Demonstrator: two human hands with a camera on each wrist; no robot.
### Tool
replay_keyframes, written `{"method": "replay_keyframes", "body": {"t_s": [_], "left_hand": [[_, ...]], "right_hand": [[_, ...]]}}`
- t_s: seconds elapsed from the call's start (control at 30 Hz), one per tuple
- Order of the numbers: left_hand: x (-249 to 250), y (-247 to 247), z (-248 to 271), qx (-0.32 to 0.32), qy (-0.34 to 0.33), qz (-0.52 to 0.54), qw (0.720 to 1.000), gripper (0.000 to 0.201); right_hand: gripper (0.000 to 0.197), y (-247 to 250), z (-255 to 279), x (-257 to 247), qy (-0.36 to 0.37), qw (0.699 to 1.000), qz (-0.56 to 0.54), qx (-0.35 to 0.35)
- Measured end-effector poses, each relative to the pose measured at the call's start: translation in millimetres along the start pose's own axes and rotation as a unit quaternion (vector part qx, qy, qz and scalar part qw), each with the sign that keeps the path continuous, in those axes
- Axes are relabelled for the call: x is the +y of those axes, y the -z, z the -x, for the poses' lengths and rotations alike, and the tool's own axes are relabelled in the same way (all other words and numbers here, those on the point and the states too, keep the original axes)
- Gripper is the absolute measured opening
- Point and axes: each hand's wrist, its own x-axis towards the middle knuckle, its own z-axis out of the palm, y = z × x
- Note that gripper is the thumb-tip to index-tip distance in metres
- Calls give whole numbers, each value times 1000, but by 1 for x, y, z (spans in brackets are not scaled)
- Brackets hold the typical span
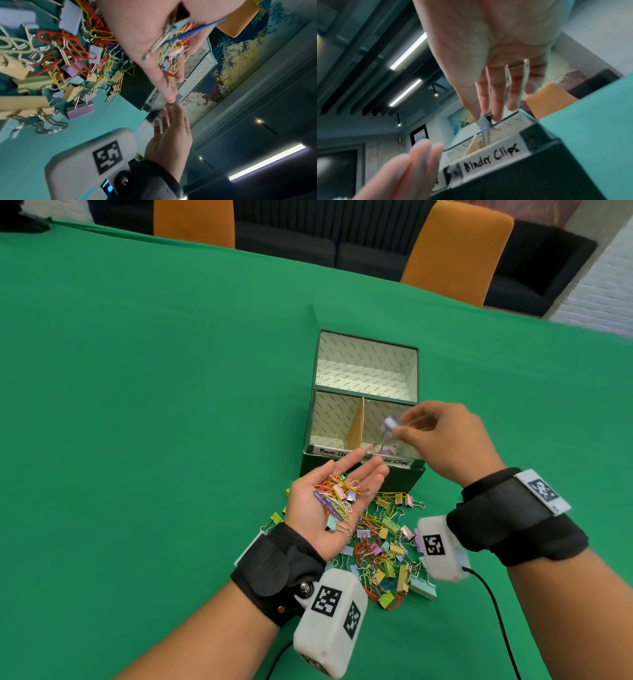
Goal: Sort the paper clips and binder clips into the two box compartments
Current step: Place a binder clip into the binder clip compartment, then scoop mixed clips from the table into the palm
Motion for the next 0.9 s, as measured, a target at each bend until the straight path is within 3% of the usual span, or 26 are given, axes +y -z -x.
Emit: {"method": "replay_keyframes", "body": {"t_s": [0.07,0.17,0.33,0.4,0.5,0.7,0.8,0.87,0.9], "left_hand": [[0,0,-1,2,-2,0,1000,43],[-1,0,-2,7,-5,2,1000,44],[-2,0,-2,11,-21,-24,999,45],[-2,2,-3,11,-13,-27,999,46],[-2,3,-1,11,0,-32,999,46],[-1,3,-1,1,-9,-39,999,47],[-1,4,-1,-7,-16,-41,999,49],[-2,5,-2,-3,-13,-47,999,47],[-2,5,-2,0,-11,-47,999,46]], "right_hand": [[16,-1,3,-1,14,999,41,-12],[10,3,11,-13,52,999,-2,-13],[12,8,29,-29,104,975,13,-196],[23,6,32,-30,121,964,60,-229],[35,2,33,-30,142,955,111,-235],[9,-3,34,-31,156,962,93,-203],[14,-7,34,-32,163,959,99,-209],[2,-12,35,-32,160,955,129,-216],[9,-15,36,-32,161,952,140,-219]]}}
